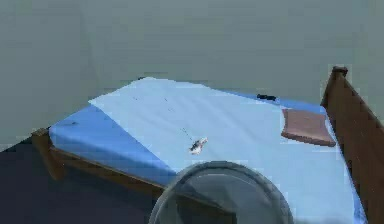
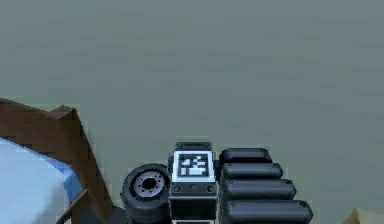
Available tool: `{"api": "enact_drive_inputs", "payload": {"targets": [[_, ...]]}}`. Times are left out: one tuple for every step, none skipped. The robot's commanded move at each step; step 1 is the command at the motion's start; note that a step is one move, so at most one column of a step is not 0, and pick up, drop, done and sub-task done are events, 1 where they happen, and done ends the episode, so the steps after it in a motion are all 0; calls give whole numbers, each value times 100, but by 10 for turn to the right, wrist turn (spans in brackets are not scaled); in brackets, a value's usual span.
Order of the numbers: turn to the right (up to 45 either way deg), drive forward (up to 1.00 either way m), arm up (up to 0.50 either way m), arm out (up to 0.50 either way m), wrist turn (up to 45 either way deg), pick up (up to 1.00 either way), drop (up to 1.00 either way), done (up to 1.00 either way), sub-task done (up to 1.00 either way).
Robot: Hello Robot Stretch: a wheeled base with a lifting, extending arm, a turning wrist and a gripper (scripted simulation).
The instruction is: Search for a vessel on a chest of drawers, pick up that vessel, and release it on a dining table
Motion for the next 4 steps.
{"api": "enact_drive_inputs", "payload": {"targets": [[-450, 0, 0, 0, 0, 0, 0, 0, 0], [-120, 0, 0, 0, 0, 0, 0, 0, 0], [0, 100, 0, 0, 0, 0, 0, 0, 0], [-300, 0, 0, 0, 0, 0, 0, 0, 0]]}}
